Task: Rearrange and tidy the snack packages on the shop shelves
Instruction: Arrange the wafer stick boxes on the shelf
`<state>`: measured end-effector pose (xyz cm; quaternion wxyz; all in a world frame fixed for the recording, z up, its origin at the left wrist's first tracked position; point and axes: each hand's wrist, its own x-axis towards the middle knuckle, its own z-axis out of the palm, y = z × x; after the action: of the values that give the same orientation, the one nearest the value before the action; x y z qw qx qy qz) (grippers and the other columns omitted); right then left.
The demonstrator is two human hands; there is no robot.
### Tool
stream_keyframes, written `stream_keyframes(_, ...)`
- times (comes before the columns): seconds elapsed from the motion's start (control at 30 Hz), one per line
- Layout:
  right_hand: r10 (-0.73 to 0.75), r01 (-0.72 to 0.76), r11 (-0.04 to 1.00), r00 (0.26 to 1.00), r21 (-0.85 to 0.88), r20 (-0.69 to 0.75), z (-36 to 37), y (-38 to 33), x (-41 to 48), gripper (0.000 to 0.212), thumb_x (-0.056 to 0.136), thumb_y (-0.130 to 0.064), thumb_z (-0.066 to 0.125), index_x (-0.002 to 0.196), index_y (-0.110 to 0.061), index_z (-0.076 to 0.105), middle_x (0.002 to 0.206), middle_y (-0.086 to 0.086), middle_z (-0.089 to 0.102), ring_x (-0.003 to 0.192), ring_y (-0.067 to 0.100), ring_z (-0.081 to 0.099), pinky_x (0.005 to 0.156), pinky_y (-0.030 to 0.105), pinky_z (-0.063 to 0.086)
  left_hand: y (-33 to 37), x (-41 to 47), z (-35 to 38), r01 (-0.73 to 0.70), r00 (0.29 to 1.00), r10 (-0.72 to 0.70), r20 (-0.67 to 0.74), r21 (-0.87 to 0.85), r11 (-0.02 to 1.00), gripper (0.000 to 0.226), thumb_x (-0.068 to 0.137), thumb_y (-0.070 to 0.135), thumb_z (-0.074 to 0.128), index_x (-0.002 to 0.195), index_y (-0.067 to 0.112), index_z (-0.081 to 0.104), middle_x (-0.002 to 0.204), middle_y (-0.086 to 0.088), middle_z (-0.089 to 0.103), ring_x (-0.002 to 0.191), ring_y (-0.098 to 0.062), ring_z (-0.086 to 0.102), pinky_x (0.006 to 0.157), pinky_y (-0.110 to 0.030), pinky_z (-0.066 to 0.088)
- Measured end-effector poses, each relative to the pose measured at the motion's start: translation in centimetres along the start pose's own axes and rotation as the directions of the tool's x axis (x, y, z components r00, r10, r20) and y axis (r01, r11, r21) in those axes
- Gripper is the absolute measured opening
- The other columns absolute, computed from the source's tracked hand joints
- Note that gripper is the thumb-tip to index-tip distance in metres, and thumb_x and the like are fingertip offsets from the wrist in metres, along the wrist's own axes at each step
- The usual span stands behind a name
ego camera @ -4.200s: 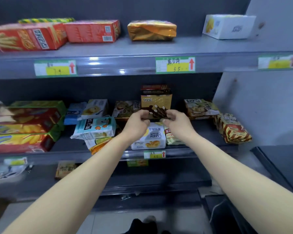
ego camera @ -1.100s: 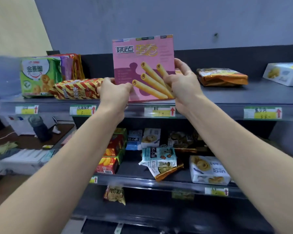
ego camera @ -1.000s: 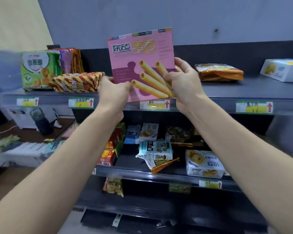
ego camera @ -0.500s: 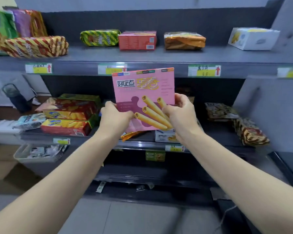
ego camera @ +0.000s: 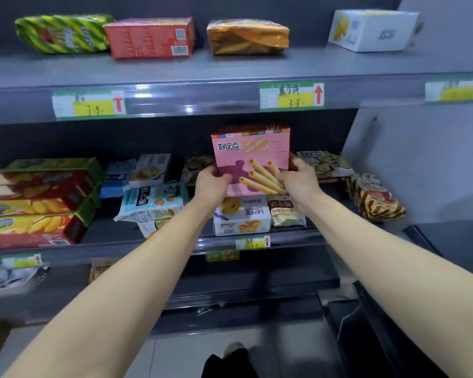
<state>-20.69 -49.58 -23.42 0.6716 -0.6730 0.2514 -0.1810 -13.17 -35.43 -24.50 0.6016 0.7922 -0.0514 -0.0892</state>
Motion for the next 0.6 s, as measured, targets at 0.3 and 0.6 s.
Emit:
stream_keyframes(0.3, 0.025, -0.019, 0.996, 0.997, -0.085, 0.073, 1.8, 3.9, 8.7, 0.048, 0.086, -0.001, 0.061, 0.13, -0.017, 0.052, 0.121, 0.005, 0.063, 0.1, 0.015, 0.06, 0.08, 0.022, 0.053, -2.4, 8.0, 1.7, -0.091, 0.996, 0.088, 0.033, 0.098, 0.991, 0.029, 0.09, 0.007, 0.05, 0.116, 0.01, 0.06, 0.102, -0.004, 0.059, 0.09, -0.017, 0.051, 0.074, -0.023, 0.037)
stream_keyframes(0.6, 0.062, -0.05, 0.99, 0.994, -0.133, 0.091, 2.6, 5.9, 12.6, 0.057, 0.087, 0.015, 0.039, 0.133, -0.017, 0.051, 0.121, 0.0, 0.062, 0.11, 0.013, 0.059, 0.072, 0.005, 0.047, -5.5, 11.8, 3.0, -0.042, 0.995, 0.036, 0.089, 0.071, 0.997, 0.029, 0.085, 0.002, 0.051, 0.111, 0.007, 0.063, 0.1, -0.005, 0.063, 0.089, -0.017, 0.057, 0.074, -0.023, 0.04)
